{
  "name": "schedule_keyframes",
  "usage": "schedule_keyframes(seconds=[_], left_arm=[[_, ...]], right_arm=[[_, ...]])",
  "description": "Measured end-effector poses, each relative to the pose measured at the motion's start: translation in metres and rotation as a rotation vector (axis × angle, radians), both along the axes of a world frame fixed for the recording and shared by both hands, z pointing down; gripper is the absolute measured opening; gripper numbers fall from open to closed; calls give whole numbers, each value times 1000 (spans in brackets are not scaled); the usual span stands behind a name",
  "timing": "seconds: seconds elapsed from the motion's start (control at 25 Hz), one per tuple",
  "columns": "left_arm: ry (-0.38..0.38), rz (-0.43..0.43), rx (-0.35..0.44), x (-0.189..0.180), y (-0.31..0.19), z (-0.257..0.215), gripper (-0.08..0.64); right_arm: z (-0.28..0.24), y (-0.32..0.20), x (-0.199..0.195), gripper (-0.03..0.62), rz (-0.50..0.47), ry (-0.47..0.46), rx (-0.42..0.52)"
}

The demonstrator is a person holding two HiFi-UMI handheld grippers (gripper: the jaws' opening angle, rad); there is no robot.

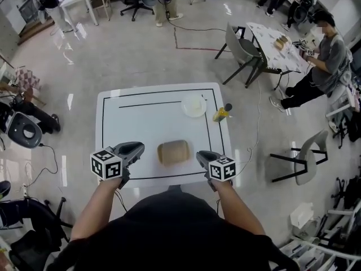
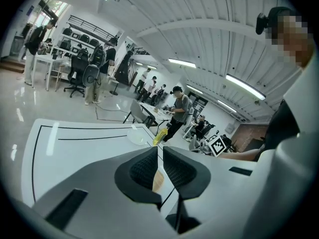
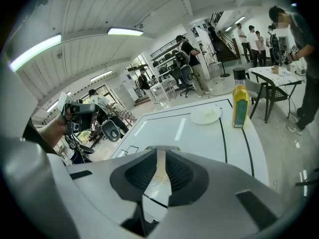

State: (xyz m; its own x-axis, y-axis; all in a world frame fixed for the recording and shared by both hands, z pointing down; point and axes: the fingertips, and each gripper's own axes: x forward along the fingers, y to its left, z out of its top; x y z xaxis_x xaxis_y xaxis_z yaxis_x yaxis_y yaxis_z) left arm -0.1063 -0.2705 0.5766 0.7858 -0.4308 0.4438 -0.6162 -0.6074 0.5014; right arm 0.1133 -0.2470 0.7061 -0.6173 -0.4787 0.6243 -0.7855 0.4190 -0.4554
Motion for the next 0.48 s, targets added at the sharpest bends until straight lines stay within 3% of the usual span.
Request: schedule_keyframes(seconds=[0.48], left_arm=[[-25, -3, -58, -1, 0, 30, 51]], right_arm=[[57, 15, -12, 97, -50, -36, -128]])
